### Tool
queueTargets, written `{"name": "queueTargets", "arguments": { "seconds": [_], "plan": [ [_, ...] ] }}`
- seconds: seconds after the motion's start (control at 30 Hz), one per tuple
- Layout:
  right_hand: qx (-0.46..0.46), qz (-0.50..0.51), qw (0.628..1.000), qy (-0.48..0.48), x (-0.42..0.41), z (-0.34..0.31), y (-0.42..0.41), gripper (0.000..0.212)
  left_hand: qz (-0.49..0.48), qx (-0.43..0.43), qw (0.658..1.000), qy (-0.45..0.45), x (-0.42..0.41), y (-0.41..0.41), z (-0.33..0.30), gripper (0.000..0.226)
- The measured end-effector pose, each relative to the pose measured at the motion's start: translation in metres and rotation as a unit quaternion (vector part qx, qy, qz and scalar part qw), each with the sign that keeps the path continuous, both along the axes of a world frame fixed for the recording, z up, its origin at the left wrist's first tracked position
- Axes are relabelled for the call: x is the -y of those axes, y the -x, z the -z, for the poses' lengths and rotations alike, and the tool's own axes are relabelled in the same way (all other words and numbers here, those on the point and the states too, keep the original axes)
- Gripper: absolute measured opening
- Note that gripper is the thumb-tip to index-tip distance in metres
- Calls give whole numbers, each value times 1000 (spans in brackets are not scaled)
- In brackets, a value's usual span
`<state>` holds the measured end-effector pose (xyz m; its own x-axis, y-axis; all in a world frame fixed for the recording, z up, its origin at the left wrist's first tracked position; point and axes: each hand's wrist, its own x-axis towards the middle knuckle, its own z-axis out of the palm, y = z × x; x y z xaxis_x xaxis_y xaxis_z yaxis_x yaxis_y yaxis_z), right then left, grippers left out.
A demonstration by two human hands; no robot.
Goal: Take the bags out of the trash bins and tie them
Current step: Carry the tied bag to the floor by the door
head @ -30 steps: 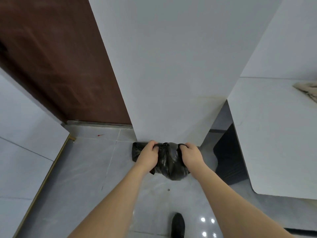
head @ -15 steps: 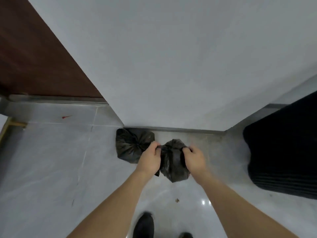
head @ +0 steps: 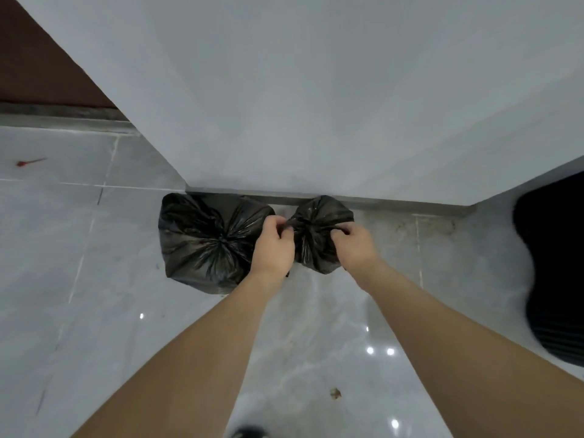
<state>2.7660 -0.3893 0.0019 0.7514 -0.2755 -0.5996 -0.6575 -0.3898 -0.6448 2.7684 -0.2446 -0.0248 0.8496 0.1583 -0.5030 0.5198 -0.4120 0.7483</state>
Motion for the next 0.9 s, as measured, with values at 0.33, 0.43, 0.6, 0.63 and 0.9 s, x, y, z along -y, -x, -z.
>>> {"name": "queueTargets", "arguments": {
  "seconds": [0.33, 0.43, 0.6, 0.63, 0.9],
  "plan": [
    [-26, -151, 982, 109, 7, -257, 17, 42, 175, 73, 970, -153, -7, 3, -255, 35],
    [-21, -204, 970, 130, 4, -378, 30, 37, 170, 84, 968, -164, -6, 21, -379, 42],
    [8, -254, 952, 168, 18, -605, 62, 35, 229, 165, 936, -209, -7, 46, -609, 45],
    [21, -271, 944, 186, 23, -648, 69, 35, 216, 182, 937, -207, -6, 49, -655, 46],
    [202, -231, 906, 292, 63, -884, 119, 58, 187, 354, 867, -295, 4, 96, -902, 50]
  ]
}}
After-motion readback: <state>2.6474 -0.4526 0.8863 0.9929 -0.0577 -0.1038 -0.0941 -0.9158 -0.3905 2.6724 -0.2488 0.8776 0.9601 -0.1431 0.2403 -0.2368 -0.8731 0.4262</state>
